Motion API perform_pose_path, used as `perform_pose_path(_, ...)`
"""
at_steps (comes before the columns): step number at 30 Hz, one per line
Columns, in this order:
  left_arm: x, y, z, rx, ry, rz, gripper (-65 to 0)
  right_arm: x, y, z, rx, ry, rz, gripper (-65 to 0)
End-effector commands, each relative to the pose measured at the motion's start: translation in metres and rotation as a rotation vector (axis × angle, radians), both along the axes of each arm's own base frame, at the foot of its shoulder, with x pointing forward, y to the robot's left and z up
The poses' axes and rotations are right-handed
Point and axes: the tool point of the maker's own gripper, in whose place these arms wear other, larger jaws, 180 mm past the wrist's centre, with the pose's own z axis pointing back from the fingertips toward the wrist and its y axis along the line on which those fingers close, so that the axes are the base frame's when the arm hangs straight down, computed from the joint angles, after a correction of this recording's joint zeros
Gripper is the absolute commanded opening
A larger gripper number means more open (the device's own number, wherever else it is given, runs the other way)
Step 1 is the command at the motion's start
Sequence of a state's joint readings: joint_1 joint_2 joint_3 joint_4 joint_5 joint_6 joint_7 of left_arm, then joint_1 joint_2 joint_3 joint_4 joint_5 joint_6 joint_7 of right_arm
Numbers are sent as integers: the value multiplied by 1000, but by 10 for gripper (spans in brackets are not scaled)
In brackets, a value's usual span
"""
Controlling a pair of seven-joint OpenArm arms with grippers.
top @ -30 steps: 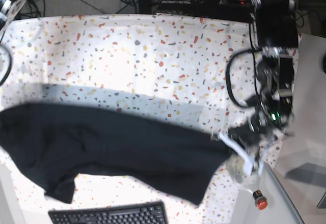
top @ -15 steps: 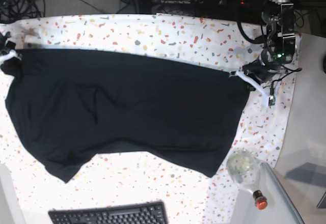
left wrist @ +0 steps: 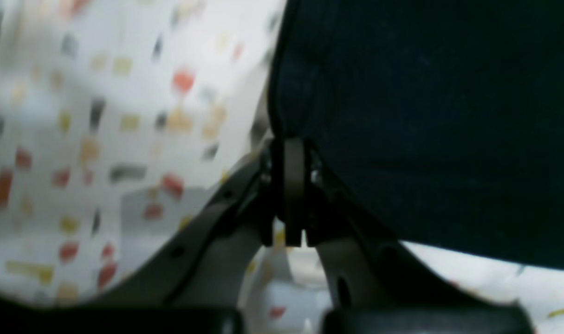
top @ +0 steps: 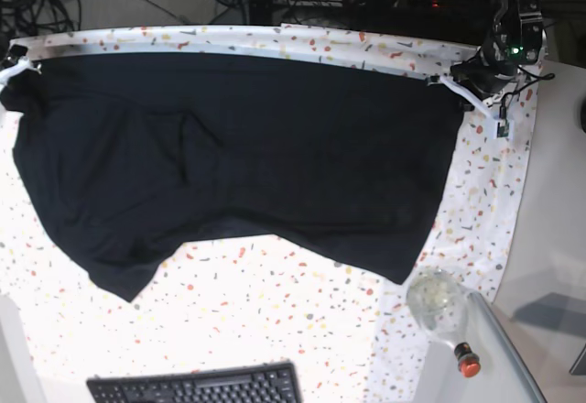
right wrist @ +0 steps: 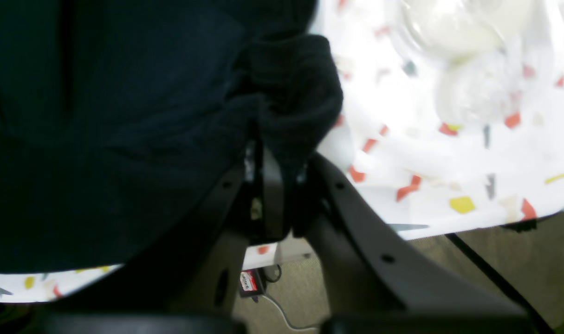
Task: Layout the t-shirt on the table in an organized manner, then fold the t-shirt properly
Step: 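Lay the shirt down with both grippers holding its edge, then open both grippers and release the shirt edge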
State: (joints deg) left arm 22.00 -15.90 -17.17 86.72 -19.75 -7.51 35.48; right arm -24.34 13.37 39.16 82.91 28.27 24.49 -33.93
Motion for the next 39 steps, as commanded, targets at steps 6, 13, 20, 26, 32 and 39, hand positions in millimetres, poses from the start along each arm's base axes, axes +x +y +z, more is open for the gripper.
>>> perform_pose_path(6,-13,21,10,57,-48,23,-650,2,-10,9,-30,-17,2,-650)
perform_pose_path(13,-21,15,6,43,-38,29,-650,-2,-10,7,-30,-8,2,-650)
perform_pose_path(20,-29,30,9,37,-57,141,-650,-12,-5,0,-6,59,8,-650)
perform_pose_path(26,-29,55,34,69,-136,243,-276,-13,-3,1,5,48,-17,-486)
perform_pose_path(32,-14,76,85,143,-264,267,-165,-1,-8,43,-69,-50,-38,-279)
perform_pose_path(39,46,49,115,125,-395,166,-268,57,-3,88,-126,-201,25,-282)
